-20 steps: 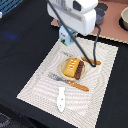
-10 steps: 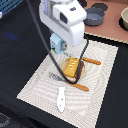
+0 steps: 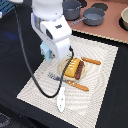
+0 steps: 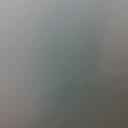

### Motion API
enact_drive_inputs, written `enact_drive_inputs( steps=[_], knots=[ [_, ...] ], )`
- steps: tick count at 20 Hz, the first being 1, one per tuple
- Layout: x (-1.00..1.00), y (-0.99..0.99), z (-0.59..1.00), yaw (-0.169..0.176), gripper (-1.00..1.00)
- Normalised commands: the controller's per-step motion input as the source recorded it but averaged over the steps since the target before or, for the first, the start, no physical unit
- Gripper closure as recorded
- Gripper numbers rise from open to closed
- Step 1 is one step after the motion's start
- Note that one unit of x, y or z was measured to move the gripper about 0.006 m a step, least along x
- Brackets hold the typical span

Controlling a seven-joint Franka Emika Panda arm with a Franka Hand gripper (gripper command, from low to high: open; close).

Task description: Interact with the objects in diverse but meaningful ways.

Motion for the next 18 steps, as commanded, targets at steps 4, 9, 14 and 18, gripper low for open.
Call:
enact_drive_inputs(
  steps=[4, 9, 14, 18],
  knots=[
    [-0.34, 0.0, -0.32, 0.0, 1.0],
    [-0.26, 0.0, -0.26, 0.0, 1.0],
    [-0.13, -0.01, -0.02, -0.009, 1.0],
    [-0.21, -0.01, 0.0, -0.006, 1.0]
  ],
)
